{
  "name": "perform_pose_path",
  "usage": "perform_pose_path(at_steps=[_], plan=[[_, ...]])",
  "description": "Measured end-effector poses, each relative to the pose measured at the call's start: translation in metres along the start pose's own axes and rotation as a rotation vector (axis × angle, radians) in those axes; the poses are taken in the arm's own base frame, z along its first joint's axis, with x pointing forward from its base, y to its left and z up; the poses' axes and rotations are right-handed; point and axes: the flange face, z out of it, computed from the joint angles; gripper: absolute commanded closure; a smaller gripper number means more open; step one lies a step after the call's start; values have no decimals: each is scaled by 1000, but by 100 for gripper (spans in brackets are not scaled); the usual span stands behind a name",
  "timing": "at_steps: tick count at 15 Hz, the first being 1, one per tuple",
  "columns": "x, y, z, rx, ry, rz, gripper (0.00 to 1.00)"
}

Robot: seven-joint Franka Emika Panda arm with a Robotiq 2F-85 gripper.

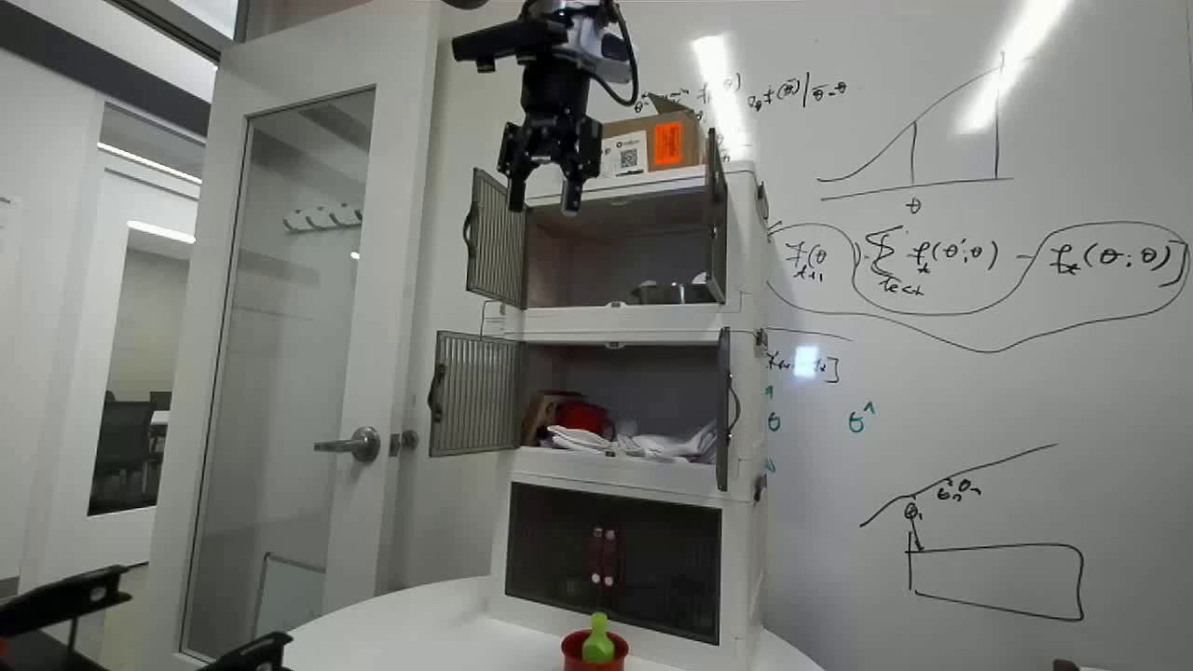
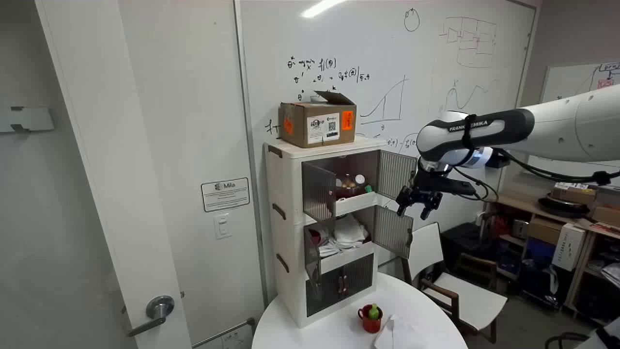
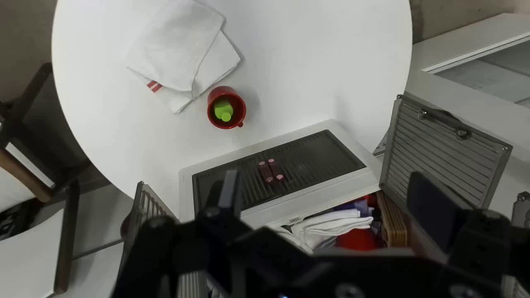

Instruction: Put the red mug in the topmost cabinet.

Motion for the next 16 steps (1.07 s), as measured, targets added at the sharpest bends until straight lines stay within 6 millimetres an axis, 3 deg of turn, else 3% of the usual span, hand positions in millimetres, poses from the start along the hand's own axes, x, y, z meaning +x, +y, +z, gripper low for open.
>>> perform_pose_path(at_steps=[3,6,10,16], plan=[[0,-1,2,-12,-5,-7,0],[8,-10,24,-110,-28,-80,0],[35,-29,92,-232,-70,-200,0],[79,-40,181,-184,-74,-316,0]])
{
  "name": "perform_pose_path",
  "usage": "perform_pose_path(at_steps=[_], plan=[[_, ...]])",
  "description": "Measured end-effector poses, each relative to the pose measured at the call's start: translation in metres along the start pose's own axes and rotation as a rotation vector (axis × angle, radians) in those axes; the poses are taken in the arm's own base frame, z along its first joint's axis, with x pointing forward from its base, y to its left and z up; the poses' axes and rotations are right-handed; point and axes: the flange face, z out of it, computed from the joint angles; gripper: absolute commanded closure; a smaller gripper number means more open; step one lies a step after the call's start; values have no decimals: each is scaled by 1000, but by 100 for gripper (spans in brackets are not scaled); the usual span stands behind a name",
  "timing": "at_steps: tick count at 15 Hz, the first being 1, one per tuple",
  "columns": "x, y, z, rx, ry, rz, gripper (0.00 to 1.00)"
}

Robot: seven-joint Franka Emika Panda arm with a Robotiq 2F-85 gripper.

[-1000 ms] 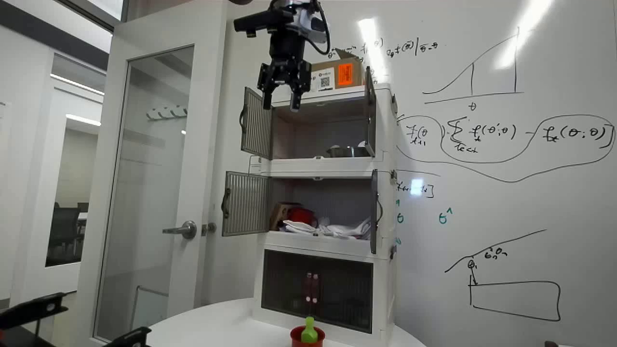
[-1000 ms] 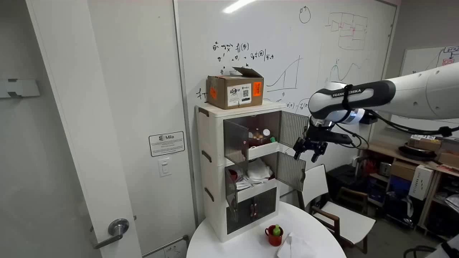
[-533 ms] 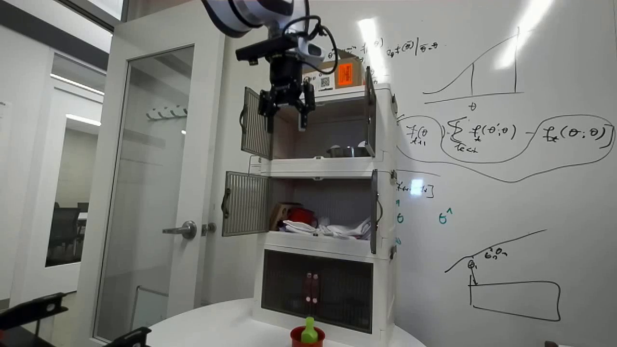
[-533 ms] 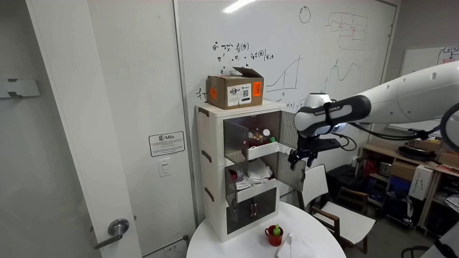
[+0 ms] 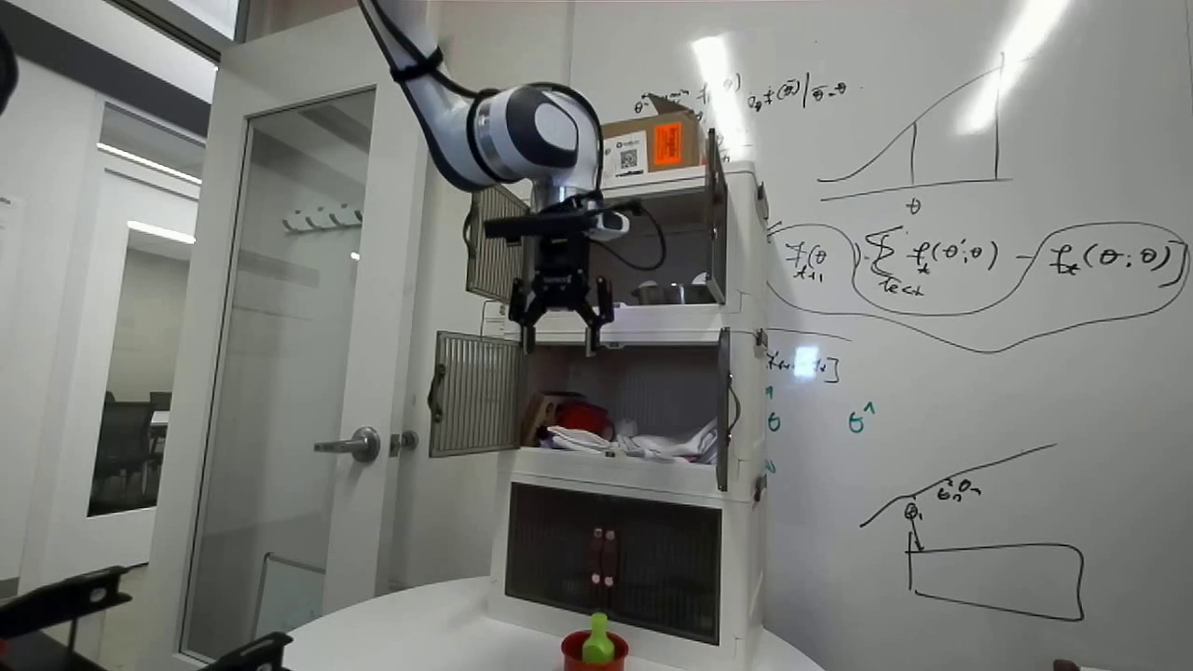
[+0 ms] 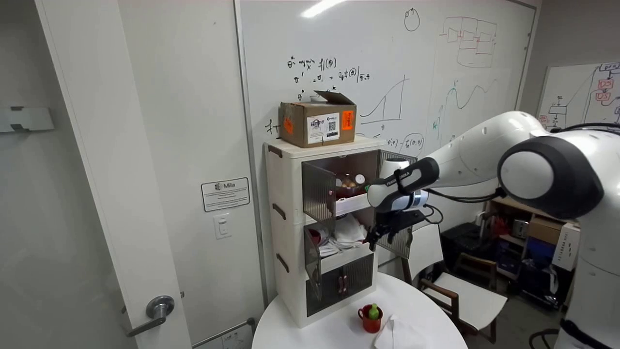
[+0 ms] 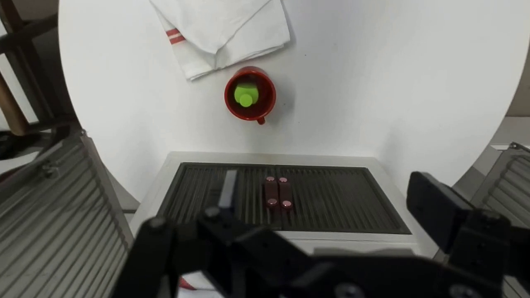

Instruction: Put the red mug in the topmost cabinet.

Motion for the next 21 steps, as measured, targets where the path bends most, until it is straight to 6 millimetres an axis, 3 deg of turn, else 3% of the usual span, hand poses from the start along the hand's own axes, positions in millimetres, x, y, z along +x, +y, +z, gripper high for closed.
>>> perform_pose_path(at_steps=[6,12,15,21], plan=[[11,-4,84,-45,28,-50,0],[-4,1,159,72,-57,70,0],[-3,5,173,102,-76,104,0],[0,4,171,54,-84,106,0]])
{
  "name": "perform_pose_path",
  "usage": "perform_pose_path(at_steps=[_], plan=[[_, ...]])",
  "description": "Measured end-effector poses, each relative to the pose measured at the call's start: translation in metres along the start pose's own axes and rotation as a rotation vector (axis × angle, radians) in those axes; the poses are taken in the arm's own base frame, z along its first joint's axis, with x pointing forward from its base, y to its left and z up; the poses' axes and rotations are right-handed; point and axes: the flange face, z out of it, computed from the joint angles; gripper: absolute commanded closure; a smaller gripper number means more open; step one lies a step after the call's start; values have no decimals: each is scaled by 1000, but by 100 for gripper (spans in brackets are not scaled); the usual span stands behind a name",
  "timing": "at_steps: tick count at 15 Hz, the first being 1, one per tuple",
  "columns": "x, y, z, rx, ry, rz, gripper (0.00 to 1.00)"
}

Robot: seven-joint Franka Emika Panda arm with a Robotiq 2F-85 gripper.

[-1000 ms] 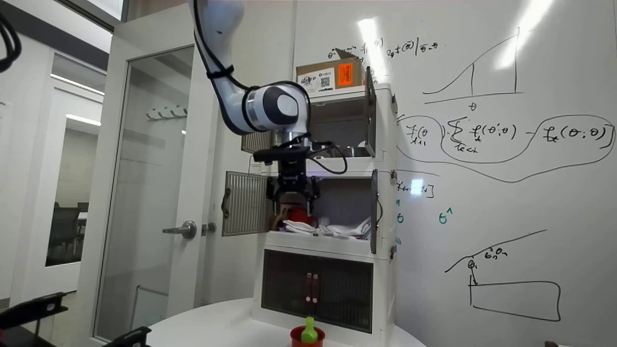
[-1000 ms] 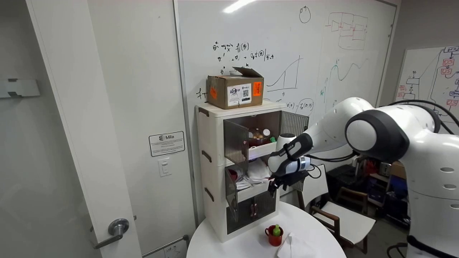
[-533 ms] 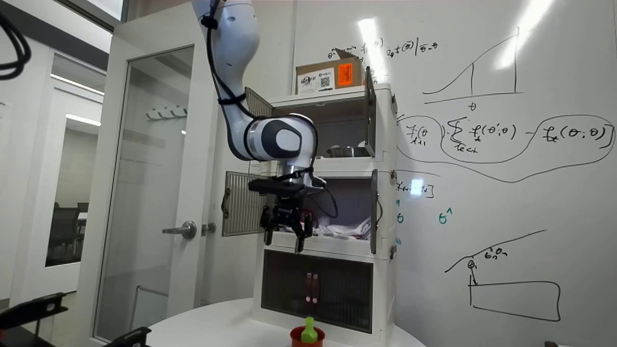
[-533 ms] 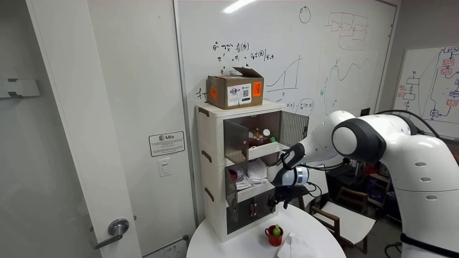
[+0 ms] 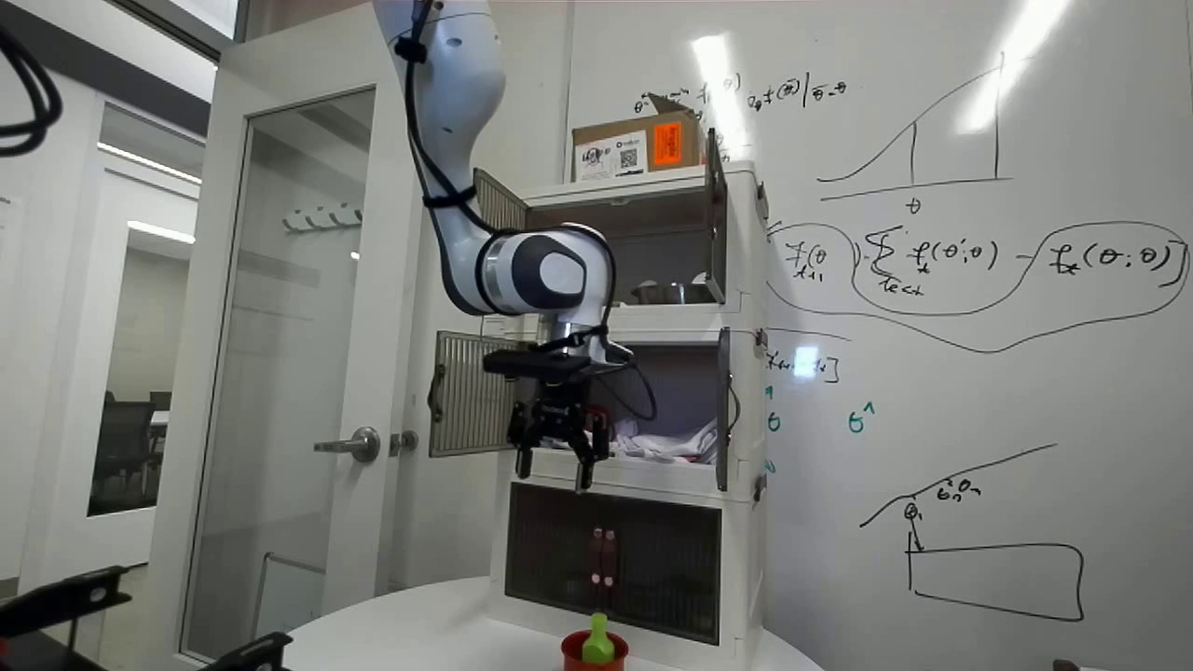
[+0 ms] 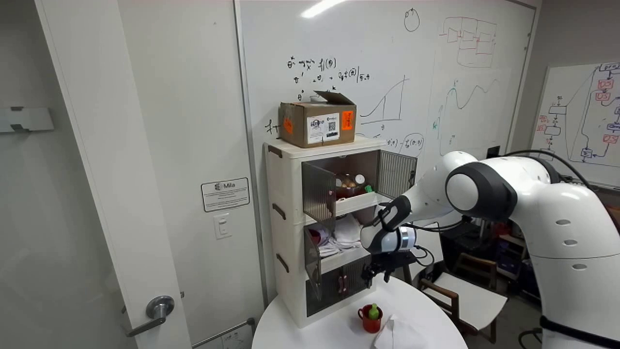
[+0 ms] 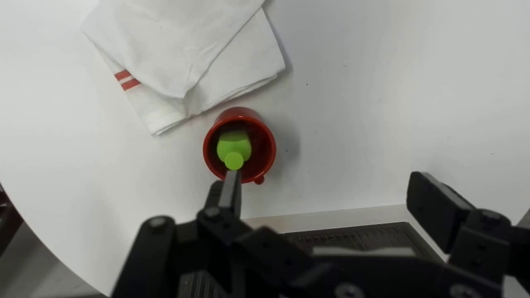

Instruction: Put the red mug in the topmost cabinet.

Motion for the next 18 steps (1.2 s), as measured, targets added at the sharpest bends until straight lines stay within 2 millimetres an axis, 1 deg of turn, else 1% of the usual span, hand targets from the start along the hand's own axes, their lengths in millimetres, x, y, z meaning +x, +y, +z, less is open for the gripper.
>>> perform_pose_path(at_steps=[2,3,7,9,11,14,16,18], plan=[[-2,-10,10,-30,-21,2,0],[-5,-21,21,-24,-40,-13,0],[-19,-75,74,3,-124,-108,0],[-24,-90,97,-11,-152,-157,0],[-25,-93,118,-58,-160,-192,0],[-21,-88,144,-128,-159,-220,0],[-14,-82,158,-160,-150,-226,0],[-4,-75,167,-180,-136,-225,0]])
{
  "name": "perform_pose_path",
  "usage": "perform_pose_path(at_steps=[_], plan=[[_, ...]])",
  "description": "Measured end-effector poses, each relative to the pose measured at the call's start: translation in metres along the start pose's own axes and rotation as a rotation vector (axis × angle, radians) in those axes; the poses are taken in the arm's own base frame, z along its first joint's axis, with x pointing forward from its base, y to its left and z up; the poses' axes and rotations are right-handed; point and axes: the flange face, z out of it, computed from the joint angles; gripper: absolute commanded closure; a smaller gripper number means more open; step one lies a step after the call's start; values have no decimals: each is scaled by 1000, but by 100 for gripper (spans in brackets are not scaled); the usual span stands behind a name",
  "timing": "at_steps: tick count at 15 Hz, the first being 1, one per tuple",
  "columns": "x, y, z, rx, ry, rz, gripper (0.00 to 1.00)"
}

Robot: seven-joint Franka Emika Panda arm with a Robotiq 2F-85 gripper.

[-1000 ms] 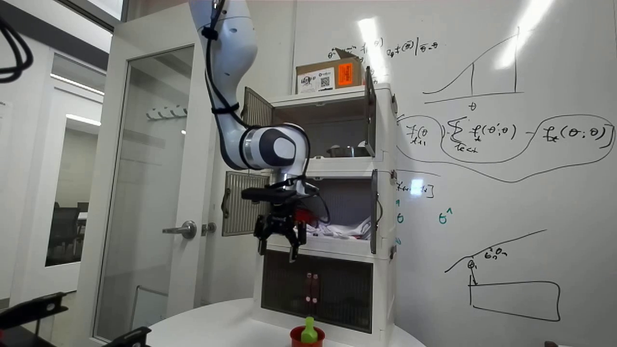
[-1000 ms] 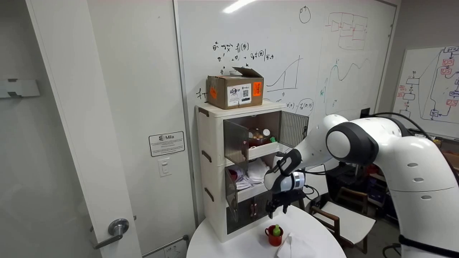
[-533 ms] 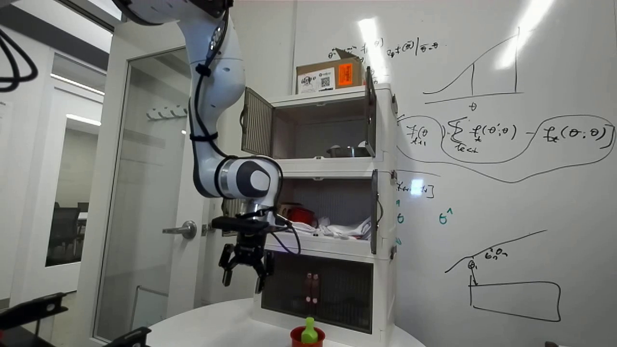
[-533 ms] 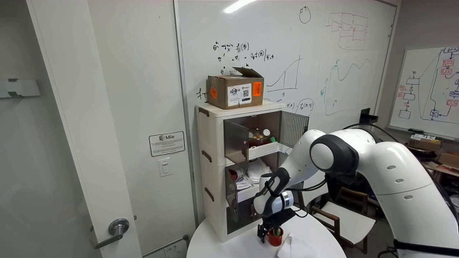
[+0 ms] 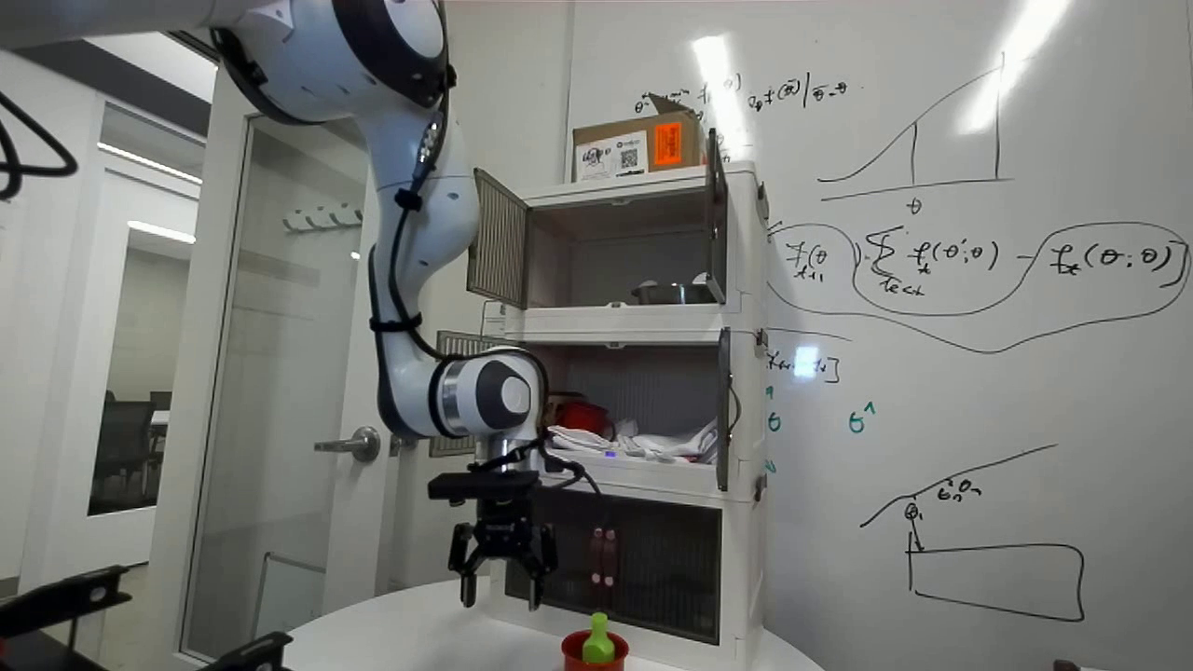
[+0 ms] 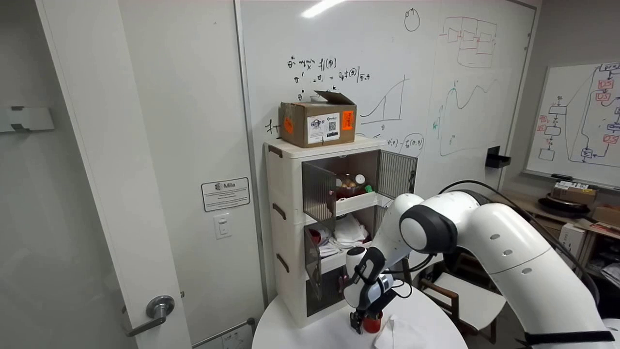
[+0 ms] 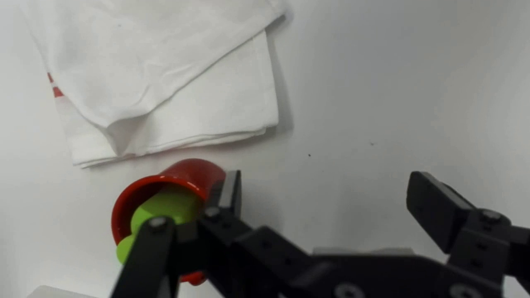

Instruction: Put the red mug in the topmost cabinet.

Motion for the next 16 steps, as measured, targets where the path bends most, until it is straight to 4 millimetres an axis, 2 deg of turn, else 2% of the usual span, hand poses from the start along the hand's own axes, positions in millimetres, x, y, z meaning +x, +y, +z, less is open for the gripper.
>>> perform_pose_path(at_steps=[8,15,16], plan=[[34,39,14,-53,47,37,0],[46,38,58,-64,35,35,0],[49,39,62,-68,38,43,16]])
